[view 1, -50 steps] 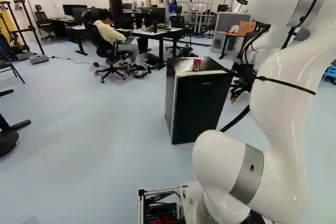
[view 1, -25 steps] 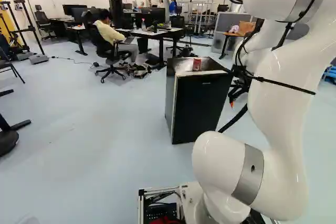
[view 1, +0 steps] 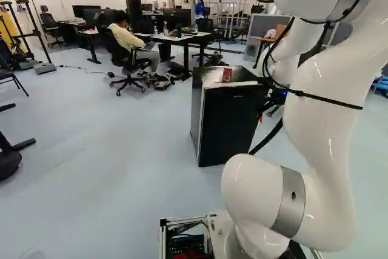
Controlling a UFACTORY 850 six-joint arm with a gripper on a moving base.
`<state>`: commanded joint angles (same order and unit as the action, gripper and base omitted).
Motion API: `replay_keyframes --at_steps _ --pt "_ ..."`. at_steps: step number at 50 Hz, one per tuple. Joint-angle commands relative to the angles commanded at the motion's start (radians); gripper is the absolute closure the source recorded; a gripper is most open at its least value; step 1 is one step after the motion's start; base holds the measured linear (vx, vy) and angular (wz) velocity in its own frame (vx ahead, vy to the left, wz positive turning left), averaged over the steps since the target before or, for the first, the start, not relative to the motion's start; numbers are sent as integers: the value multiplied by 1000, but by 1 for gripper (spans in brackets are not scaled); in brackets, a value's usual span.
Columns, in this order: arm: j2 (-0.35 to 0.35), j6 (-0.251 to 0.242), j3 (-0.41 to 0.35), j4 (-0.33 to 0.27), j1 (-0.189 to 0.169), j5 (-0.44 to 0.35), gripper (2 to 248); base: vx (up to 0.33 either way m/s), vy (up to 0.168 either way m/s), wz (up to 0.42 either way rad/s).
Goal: Grab a drink from the fridge
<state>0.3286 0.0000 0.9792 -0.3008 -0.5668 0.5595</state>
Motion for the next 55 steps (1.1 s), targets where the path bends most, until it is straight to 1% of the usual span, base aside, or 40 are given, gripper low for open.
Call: replay_keyframes --at_steps 25,55 --pt "-12 0 -16 -2 109 -130 3 0 0 0" --pt "16 0 20 -2 229 -283 3 0 0 0"
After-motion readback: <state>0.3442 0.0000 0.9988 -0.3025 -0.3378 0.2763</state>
